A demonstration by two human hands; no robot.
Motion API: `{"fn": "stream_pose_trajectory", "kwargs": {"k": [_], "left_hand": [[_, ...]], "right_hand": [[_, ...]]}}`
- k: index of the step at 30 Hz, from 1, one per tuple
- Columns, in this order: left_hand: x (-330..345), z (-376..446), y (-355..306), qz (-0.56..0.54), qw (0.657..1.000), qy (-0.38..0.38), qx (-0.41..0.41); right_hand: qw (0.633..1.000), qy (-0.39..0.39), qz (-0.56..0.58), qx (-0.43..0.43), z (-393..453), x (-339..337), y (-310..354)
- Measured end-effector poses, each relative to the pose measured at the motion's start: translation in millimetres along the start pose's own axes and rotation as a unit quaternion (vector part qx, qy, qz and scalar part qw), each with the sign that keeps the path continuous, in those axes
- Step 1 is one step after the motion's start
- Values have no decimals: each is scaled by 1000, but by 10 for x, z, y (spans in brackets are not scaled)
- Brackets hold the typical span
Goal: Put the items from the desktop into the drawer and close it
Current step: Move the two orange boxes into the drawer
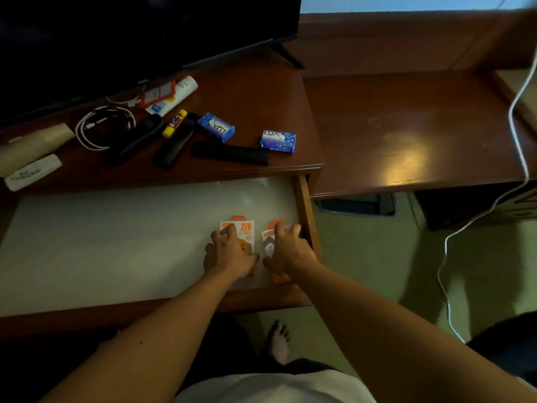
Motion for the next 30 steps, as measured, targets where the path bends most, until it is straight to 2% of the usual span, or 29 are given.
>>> {"fn": "stream_pose_trajectory", "kwargs": {"k": [2,6,9,12,16,24,30], "left_hand": [[18,8,7,-8,1000,6,2],[-48,79,19,-10,999,23,21],[-70,191,26,-22,997,47,55],[-42,270,45,-24,992,97,80],[0,260,-8,-30,986,117,112],[136,241,-20,-62,987,101,113],[133,253,-29,-40,989,90,111]], "right_hand": [[1000,7,-20,-1,14,29,-2],[978,-9,-206,-38,3,-104,112],[958,-4,-279,-69,76,-180,195],[957,16,-280,-68,111,-197,204],[958,13,-278,-66,92,-288,169],[954,9,-284,-95,111,-345,139],[961,-12,-259,-95,90,-388,145]]}}
Point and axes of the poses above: each hand's wrist, its own z-axis towards the middle knuckle, its own x-axis out of the palm, y = z × x, the point moved 5 cm from there along z, towards the middle knuckle, and after that the axes turned 9 degrees about z, right-handed, at the moved point
